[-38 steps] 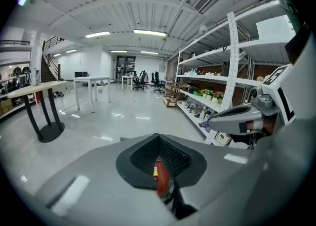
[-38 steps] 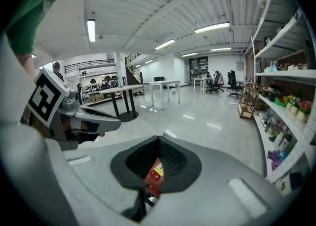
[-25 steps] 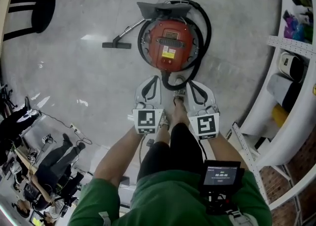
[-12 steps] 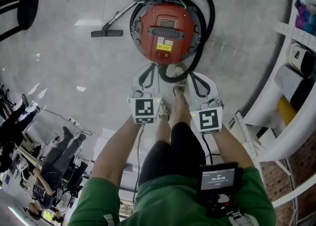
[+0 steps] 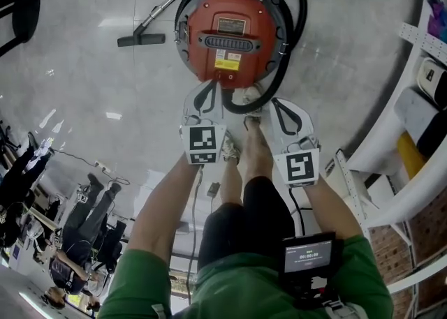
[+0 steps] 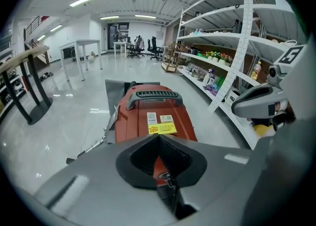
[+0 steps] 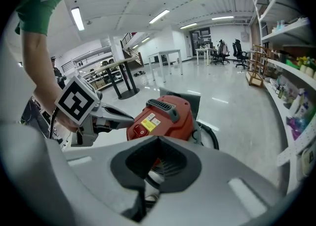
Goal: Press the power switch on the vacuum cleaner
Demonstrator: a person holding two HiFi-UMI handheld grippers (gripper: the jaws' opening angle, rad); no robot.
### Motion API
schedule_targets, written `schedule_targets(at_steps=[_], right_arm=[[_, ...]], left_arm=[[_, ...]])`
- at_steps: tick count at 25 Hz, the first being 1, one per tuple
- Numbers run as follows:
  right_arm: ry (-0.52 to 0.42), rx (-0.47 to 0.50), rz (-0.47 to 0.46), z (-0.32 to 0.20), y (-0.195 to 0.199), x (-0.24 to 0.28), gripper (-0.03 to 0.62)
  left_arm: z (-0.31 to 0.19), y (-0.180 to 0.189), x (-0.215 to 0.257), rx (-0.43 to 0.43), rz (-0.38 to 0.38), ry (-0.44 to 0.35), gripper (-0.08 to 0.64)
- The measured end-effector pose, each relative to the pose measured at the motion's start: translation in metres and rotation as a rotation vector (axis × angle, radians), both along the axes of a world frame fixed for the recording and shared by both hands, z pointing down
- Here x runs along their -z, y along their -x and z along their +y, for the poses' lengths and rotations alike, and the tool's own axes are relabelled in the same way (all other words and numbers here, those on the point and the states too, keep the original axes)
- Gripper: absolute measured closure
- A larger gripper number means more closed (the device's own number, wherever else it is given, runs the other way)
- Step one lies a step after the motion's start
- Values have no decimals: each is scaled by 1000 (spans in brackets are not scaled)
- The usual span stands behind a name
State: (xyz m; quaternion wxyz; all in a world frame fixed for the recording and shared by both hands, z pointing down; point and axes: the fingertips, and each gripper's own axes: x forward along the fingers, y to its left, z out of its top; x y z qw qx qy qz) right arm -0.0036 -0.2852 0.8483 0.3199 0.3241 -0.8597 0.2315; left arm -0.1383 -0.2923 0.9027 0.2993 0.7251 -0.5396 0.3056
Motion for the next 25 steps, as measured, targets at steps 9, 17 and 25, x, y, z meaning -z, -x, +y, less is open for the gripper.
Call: schedule_targets(at_steps=[9,17,25], right_arm=[[20,-11,3,2,-4,-11,590],[32,-12,0,2,-1,-15,589],[57,-19,4,5,1,-15,589]], left_arm=[[-2,-4,-11,-20,3,9,552],[-2,-5,-12,-31,5,13,552],[-2,-3,-13,-41,11,15,552]])
